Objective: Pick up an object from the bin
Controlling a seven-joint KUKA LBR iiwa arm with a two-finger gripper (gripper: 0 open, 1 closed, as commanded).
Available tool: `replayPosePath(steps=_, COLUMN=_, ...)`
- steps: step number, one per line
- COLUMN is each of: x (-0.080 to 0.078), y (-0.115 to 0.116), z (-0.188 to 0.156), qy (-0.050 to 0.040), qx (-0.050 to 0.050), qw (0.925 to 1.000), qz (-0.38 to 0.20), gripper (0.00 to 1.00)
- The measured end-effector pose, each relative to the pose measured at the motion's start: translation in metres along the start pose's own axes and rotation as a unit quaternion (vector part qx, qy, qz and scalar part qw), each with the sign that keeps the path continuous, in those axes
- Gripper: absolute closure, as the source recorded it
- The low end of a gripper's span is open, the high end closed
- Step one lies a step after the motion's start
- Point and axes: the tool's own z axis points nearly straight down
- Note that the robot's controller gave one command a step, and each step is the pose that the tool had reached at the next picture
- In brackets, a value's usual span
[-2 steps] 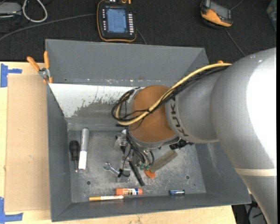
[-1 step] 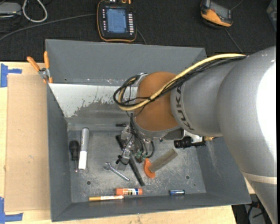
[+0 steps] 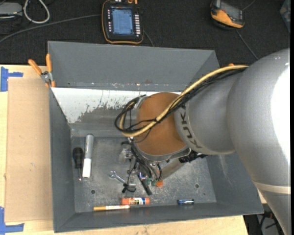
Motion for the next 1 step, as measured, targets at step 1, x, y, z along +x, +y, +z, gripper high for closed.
replayPosePath(steps=1, x=-0.0462, y=-0.0278, z=0.0291, qy=-0.0124, qx=-0.004, qw=0.9743, qz=0.225, gripper=0.0)
